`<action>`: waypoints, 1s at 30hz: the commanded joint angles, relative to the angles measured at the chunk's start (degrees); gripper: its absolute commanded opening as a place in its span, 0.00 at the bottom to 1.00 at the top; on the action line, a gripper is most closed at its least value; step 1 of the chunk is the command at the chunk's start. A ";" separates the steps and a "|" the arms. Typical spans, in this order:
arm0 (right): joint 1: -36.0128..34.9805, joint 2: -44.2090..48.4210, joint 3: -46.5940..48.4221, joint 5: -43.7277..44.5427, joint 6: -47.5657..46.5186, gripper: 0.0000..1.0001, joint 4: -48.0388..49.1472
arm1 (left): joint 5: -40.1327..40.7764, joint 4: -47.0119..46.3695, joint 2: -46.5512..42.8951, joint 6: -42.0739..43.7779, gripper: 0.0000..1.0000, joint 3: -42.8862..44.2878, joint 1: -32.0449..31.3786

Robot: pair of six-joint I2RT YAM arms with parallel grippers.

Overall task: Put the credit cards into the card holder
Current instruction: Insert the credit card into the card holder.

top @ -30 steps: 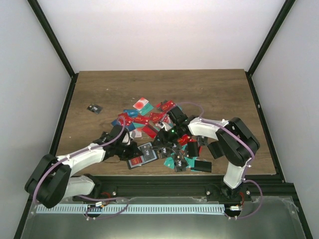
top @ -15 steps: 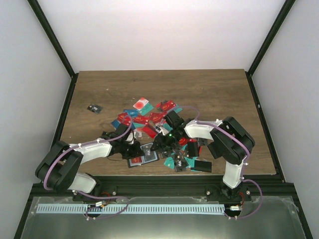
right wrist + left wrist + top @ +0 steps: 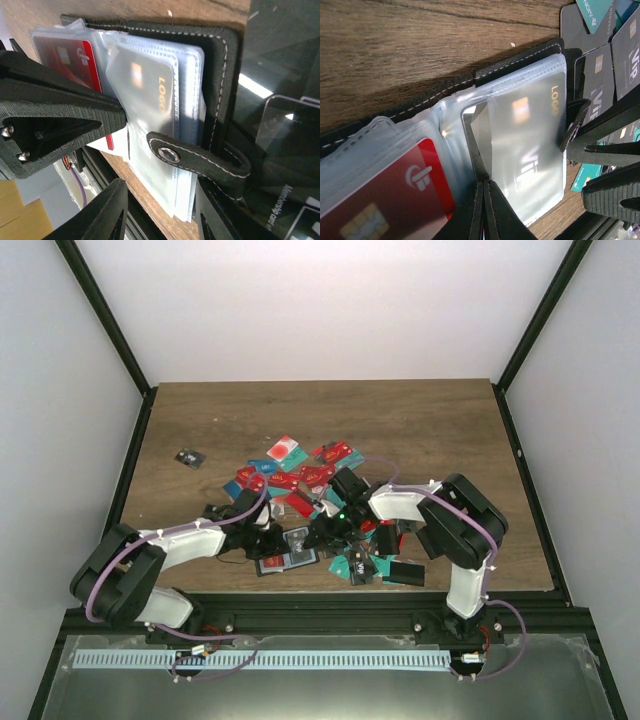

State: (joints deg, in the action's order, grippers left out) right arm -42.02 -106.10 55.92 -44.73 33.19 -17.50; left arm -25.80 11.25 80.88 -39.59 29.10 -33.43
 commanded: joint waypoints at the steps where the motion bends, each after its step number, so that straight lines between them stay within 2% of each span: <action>1: -0.98 0.84 -2.10 0.41 -0.82 0.40 0.66 | 4.04 1.59 1.47 0.58 0.04 -1.34 -0.84; 12: -3.03 0.96 1.07 0.44 -0.90 0.40 0.67 | 4.09 1.65 1.92 0.40 0.04 -0.98 -1.64; 30: -6.01 1.75 8.03 13.95 -3.65 0.39 -11.38 | 4.71 1.76 1.65 0.00 0.04 -0.98 -2.09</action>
State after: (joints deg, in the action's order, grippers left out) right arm -47.35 -105.91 61.32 -34.54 30.63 -25.96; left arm -24.34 11.27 80.64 -39.90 29.17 -34.44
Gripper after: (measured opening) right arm 0.391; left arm 0.039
